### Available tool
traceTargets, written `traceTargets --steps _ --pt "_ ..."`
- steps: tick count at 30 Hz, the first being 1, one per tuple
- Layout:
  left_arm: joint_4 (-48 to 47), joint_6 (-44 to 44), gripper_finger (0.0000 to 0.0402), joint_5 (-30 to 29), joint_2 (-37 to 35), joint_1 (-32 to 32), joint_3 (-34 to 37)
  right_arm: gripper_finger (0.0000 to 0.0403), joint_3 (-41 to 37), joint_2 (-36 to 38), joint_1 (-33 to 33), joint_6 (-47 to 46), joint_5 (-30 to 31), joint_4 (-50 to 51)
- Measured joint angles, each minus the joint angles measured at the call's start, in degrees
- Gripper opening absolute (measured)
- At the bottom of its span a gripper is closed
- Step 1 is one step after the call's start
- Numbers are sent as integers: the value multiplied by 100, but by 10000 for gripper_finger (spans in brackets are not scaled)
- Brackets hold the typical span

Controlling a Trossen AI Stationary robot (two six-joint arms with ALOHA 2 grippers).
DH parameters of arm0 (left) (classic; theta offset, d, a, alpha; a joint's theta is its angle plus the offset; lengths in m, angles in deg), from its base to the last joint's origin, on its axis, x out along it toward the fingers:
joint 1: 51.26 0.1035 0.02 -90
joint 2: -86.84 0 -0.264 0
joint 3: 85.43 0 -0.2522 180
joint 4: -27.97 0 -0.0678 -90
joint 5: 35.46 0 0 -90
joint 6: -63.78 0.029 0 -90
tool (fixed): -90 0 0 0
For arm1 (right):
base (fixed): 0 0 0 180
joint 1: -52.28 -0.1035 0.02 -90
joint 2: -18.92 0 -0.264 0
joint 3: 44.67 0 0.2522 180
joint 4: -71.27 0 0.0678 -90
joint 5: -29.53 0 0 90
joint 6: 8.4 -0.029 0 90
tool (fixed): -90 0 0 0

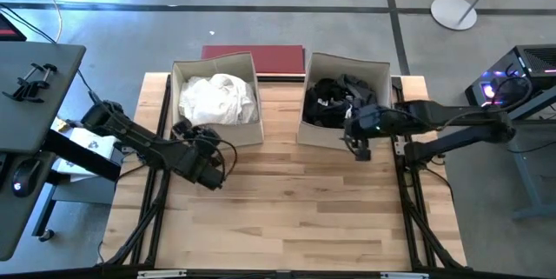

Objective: Sort clothes
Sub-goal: Adjust the brown laundry organizer, then return to Home Position

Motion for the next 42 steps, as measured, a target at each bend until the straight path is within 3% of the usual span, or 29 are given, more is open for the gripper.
traceTargets --steps 4,9,15,20,25,28,31,34,37,39,42 --pt "41 170 143 147 -338 187 551 187 479 6 -595 -714 -3 748" --pt "-37 -201 143 587 -858 379 1007 188 480 13 -1296 -1691 -17 1228" --pt "40 -658 143 736 -1393 407 878 188 -258 15 -1791 -2421 -22 1362" --pt "424 -421 143 641 -1510 235 314 188 -1169 15 -1656 -2864 347 1470" --pt "1149 297 143 262 -1509 56 -162 180 -1748 15 -1288 -3883 1737 1992" --pt "1651 736 143 95 -1508 -55 -235 177 -1858 15 -1202 -4121 1804 2068" --pt "2067 1038 143 32 -1506 -149 -235 176 -1579 15 -1319 -4284 1474 2062" --pt "2521 1248 142 -23 -1506 -286 -235 176 -1079 15 -1636 -4427 1214 2044" --pt "3065 1768 142 -219 -1506 -590 -235 176 -613 18 -2139 -4343 1476 1955" --pt "3194 1994 142 -726 -1509 -929 -213 176 -443 53 -2552 -4290 1868 1909" --pt "2885 1469 142 -1559 -1738 -1539 -124 176 -494 238 -3217 -4574 2490 1815"
